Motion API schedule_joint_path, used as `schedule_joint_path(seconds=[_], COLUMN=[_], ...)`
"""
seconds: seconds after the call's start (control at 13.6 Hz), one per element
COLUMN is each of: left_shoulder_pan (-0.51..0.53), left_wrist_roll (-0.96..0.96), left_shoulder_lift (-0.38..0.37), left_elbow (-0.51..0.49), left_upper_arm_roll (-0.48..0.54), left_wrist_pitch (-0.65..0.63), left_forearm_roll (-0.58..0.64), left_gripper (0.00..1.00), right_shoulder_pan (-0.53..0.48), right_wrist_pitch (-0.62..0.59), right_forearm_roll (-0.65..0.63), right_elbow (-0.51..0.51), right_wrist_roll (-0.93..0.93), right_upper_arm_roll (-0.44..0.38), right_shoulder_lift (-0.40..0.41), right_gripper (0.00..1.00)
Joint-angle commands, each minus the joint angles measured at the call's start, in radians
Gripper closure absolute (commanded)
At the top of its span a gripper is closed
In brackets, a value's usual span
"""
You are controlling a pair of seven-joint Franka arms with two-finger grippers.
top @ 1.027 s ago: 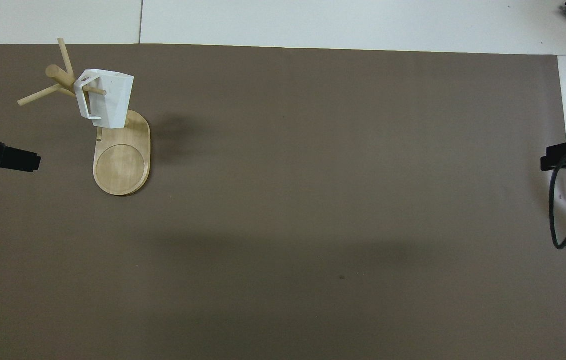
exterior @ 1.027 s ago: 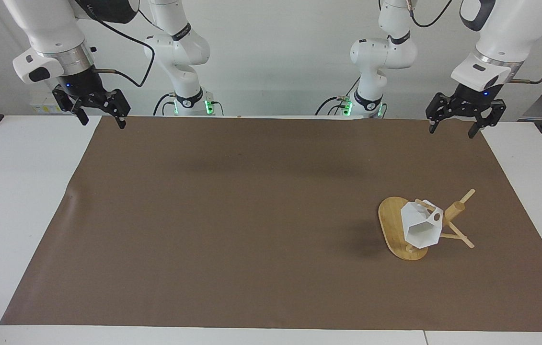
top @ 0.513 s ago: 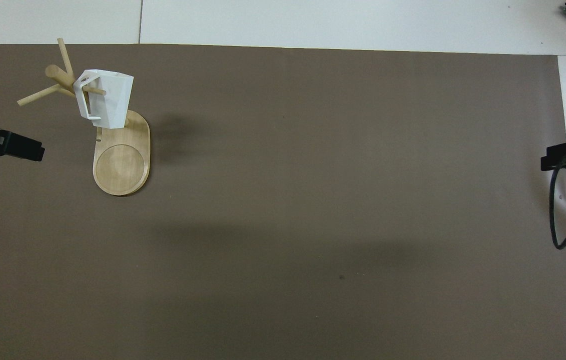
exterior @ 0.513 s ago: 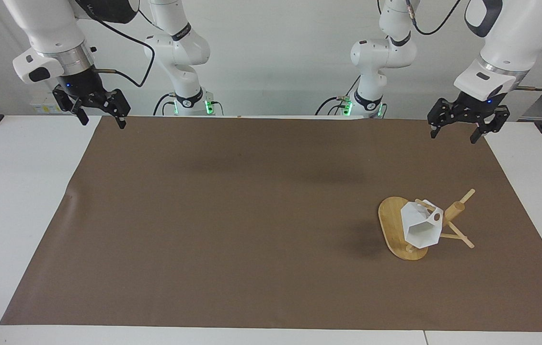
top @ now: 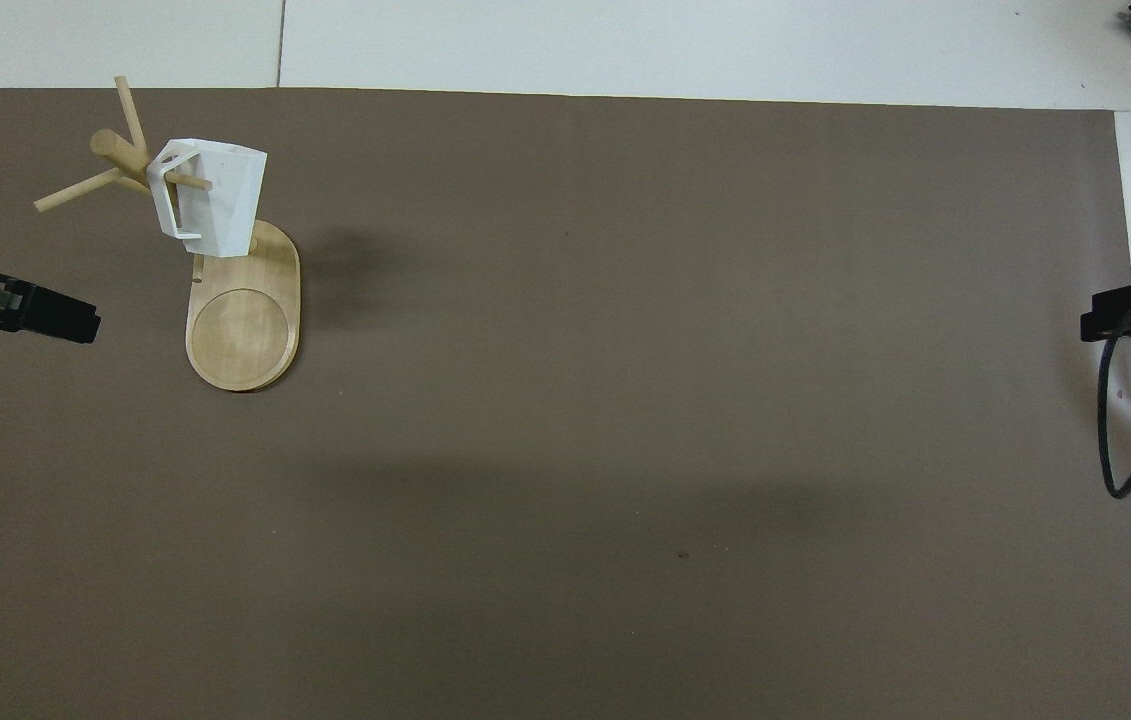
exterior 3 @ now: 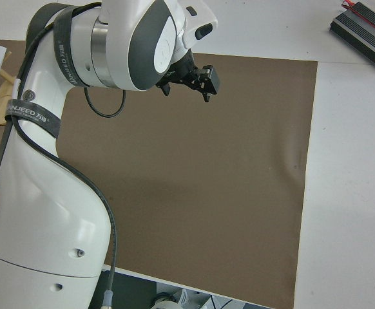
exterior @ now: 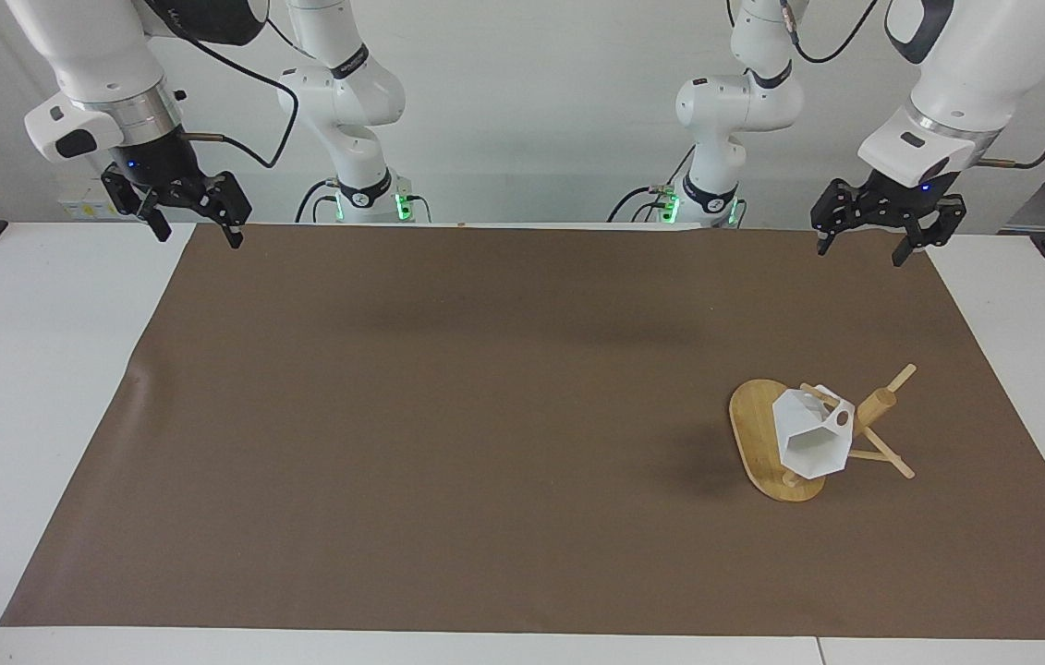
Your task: Hang cup on rack
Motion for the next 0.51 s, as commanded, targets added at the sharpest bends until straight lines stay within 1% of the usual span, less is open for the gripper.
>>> schedule_joint_path(seconds=[0.0, 0.22, 0.44], left_shoulder_pan=[-0.001, 0.002, 0.013], left_wrist_roll=[-0.005, -0.007, -0.011], left_shoulder_lift=[-0.029, -0.040, -0.110], left_elbow=[-0.030, -0.041, -0.139], left_upper_arm_roll=[0.001, 0.002, 0.005], left_wrist_pitch=[0.003, -0.012, 0.023], left_forearm_roll=[0.008, 0.008, 0.006], left_gripper=[0.00, 0.00, 0.00], right_shoulder_pan=[-0.007, -0.007, -0.007], right_wrist_pitch=[-0.015, -0.015, -0.015], right_forearm_roll=[0.022, 0.022, 0.022], right_elbow=[-0.005, -0.005, -0.005], right_wrist_roll=[0.000, 0.000, -0.002], right_upper_arm_roll=[0.003, 0.003, 0.003], right_shoulder_lift=[-0.010, -0.010, -0.010], right_gripper=[0.00, 0.00, 0.00])
